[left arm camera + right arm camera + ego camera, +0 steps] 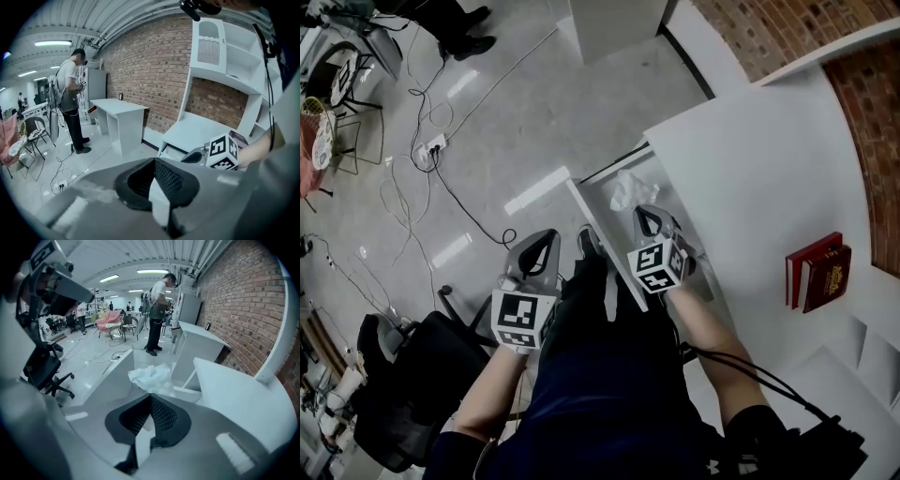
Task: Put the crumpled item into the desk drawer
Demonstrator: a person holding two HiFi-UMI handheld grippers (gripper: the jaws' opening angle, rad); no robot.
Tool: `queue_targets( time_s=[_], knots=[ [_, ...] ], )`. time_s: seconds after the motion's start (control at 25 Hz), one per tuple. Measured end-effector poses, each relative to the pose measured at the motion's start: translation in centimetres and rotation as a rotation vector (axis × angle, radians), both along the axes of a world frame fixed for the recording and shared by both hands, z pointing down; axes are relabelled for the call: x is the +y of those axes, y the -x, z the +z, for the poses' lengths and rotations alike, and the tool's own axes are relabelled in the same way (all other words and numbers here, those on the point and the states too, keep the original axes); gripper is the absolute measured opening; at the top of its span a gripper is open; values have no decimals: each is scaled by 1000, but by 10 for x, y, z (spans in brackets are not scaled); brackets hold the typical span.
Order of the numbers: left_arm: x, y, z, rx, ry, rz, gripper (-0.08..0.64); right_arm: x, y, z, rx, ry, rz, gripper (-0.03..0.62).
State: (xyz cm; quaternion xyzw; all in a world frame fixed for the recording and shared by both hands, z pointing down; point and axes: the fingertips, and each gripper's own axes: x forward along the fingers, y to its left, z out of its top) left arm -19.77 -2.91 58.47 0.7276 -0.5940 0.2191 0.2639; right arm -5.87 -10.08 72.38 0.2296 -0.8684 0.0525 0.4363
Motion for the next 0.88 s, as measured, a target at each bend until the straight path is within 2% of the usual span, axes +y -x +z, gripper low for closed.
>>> queue_targets(
  time_s=[0.16, 0.4, 0.64, 0.88],
  knots=[
    [2, 11, 9, 6, 25, 2, 2, -1, 3, 43, 86, 15, 9, 3],
    [6, 22, 21, 14, 54, -5, 2, -7, -12, 100, 216, 22, 55, 4],
    [8, 32, 32, 27, 73, -17, 2, -16, -20, 129, 264, 29, 113, 5],
    [13, 45, 35, 38, 73, -40, 2, -29, -21, 143, 289, 6, 113, 5]
  ],
)
